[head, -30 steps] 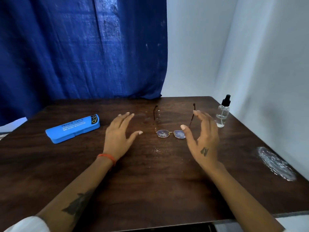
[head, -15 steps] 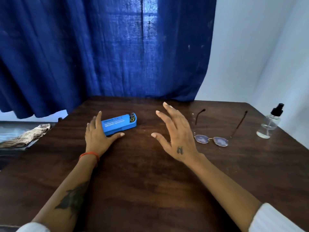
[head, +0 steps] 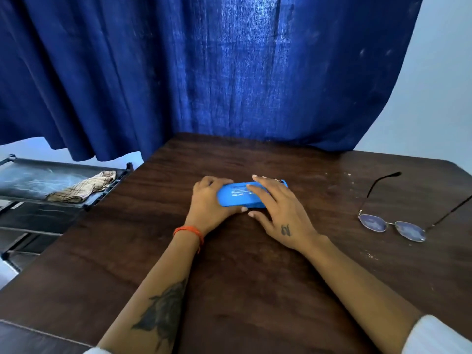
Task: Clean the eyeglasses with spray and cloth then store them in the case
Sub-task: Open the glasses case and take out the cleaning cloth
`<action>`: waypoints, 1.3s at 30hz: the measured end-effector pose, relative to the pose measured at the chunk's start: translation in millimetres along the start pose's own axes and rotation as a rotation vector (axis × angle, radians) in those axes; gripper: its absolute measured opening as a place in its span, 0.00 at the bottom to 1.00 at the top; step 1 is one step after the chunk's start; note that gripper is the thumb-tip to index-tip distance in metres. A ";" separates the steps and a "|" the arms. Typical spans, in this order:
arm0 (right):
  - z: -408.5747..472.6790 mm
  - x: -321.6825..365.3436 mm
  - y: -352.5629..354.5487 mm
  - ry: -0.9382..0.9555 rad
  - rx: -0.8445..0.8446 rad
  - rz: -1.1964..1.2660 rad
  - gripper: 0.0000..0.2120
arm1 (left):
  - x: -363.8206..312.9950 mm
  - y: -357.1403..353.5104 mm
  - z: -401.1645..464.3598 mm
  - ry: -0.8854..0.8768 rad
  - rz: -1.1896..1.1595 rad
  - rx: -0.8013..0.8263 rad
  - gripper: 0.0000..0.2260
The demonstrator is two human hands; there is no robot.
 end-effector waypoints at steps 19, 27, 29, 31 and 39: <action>25.7 -19.0 33.4 -0.069 0.059 0.099 0.16 | -24.2 -8.6 -3.9 -0.054 -0.257 0.152 0.45; 49.7 -29.4 44.9 -0.213 0.151 0.207 0.10 | -17.5 -14.5 -3.1 -0.011 -0.313 0.197 0.52; 29.1 -19.0 59.7 -0.134 -0.151 0.187 0.04 | -18.7 -14.7 -2.8 -0.021 -0.314 0.200 0.52; 12.1 -11.9 56.2 -0.115 -0.192 0.138 0.03 | -18.4 -14.9 -2.9 -0.025 -0.320 0.198 0.52; 20.8 -23.7 16.3 -0.444 0.308 -0.039 0.07 | -20.5 -15.0 -5.2 -0.036 -0.292 0.190 0.51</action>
Point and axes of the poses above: each hand's wrist, its own z-axis towards the middle knuckle, its own y-axis out of the back of the hand, x = y × z, the point moved 6 cm from there along z, towards the middle knuckle, and after that the axes turned 14 degrees about -y, right-handed, at the moved point
